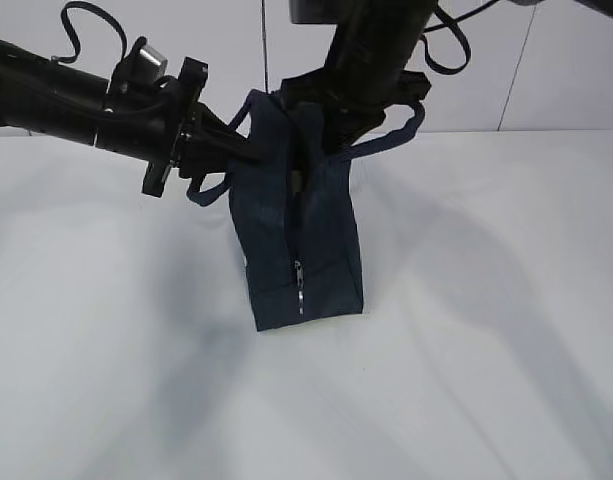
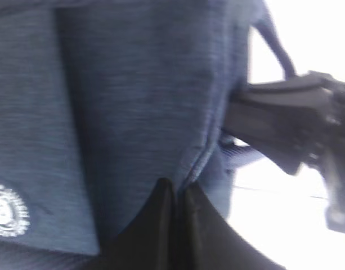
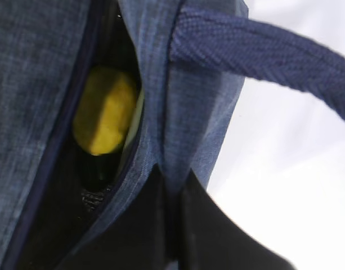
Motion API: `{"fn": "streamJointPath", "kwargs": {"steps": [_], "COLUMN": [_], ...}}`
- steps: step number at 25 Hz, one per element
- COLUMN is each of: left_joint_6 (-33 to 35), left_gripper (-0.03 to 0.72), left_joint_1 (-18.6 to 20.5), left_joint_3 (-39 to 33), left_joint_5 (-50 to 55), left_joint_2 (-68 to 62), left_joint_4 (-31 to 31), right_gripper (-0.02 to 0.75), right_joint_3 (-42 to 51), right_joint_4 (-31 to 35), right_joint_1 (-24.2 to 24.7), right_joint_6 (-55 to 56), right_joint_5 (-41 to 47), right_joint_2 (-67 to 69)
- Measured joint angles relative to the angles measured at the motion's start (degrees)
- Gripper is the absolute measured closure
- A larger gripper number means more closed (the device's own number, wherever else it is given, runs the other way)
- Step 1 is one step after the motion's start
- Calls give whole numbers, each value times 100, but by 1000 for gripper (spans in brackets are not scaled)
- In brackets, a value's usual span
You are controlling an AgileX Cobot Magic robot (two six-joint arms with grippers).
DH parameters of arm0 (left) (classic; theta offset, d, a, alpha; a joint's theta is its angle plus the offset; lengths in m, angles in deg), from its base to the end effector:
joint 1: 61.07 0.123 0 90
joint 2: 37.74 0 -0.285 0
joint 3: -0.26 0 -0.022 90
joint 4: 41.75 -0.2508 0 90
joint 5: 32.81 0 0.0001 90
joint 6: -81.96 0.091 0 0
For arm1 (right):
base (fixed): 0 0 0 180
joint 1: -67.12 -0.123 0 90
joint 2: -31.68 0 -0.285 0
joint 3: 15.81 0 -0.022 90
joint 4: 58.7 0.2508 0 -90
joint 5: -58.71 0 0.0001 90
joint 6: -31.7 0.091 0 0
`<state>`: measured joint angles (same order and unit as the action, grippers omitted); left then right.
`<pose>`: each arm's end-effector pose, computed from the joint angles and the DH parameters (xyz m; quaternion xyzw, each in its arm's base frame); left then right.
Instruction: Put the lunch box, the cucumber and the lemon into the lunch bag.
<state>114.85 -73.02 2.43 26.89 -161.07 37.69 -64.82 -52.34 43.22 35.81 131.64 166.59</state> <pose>0.3894 -0.1614 0.2141 -0.0085 0.8356 -0.5412 0.0941 0.4372 0.2043 0.2804 -0.1625 0.9679 0.0979 0.1646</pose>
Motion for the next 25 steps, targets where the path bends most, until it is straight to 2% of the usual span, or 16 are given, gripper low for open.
{"fn": "streamJointPath", "kwargs": {"steps": [8,11,13,17,19,21,25], "left_joint_6": [0,0,0,-10,-10,50,168], "left_gripper": [693,674,627,466,415,393,383], "left_joint_1": [0,0,0,0,0,0,76], "left_joint_3": [0,0,0,0,0,0,0], "left_joint_5": [-183,-257,-302,-315,-239,-100,114], "left_joint_2": [-230,-260,-260,-260,-260,-269,-269], "left_joint_4": [176,189,212,212,237,364,735], "right_gripper": [732,706,642,426,335,288,265], "right_joint_3": [237,237,237,237,237,237,237], "right_joint_4": [-177,-215,-229,-227,-206,-187,-173], "right_joint_1": [52,52,52,52,52,52,52], "right_joint_6": [36,77,83,83,83,83,90], "right_joint_5": [-67,-67,-78,-90,-101,-101,-101], "right_joint_2": [-25,-25,-25,-25,-36,-91,-323]}}
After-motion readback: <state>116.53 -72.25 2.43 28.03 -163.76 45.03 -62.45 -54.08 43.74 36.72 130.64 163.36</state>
